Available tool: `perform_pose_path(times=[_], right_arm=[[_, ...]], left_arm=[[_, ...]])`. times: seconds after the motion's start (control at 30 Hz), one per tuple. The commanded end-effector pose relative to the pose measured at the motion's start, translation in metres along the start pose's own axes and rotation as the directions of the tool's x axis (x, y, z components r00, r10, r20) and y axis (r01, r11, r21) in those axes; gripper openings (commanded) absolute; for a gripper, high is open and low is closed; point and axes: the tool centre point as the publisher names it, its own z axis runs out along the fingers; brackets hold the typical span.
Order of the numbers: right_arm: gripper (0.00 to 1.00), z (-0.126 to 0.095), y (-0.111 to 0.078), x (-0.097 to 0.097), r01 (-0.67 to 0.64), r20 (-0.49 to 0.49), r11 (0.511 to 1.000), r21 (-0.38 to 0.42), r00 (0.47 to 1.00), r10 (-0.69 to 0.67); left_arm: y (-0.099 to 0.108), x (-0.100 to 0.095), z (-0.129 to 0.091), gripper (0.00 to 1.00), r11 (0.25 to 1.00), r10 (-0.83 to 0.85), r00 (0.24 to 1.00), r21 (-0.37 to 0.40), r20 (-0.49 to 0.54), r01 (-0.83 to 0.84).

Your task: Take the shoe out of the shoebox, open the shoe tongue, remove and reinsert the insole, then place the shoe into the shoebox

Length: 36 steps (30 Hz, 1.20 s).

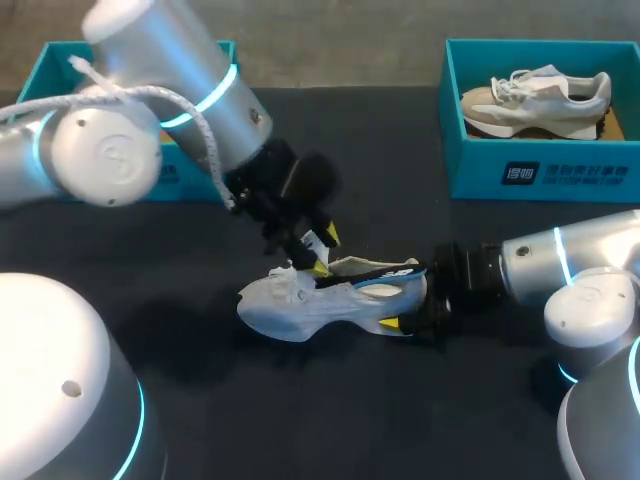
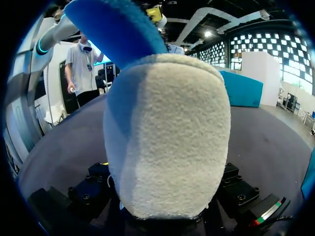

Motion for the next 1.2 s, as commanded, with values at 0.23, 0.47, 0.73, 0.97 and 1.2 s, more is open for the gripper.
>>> perform_pose_path(times=[0.23,0.47,0.73,0.97,1.2], right_arm=[[0.00,0.001,0.000,-0.001,-0.001,0.000,1.000,0.004,1.000,0.001],[0.00,0.001,0.000,-0.001,-0.001,0.000,1.000,0.004,1.000,0.001],[0.00,0.001,0.000,-0.001,-0.001,0.000,1.000,0.004,1.000,0.001],[0.00,0.001,0.000,-0.001,-0.001,0.000,1.000,0.004,1.000,0.001],[0.00,0.001,0.000,-0.001,-0.001,0.000,1.000,0.004,1.000,0.001]], left_arm=[[-0.015,-0.025,0.053,0.54,0.999,-0.003,1.000,-0.037,0.008,0.003],[-0.019,-0.026,0.070,0.59,0.997,-0.010,0.996,-0.072,0.089,0.017],[-0.021,-0.026,0.079,0.61,0.994,-0.010,0.983,-0.110,0.184,0.030],[-0.020,-0.025,0.083,0.57,0.991,-0.006,0.967,-0.128,0.253,0.040],[-0.016,-0.028,0.084,0.56,0.989,-0.011,0.964,-0.141,0.267,0.051]])
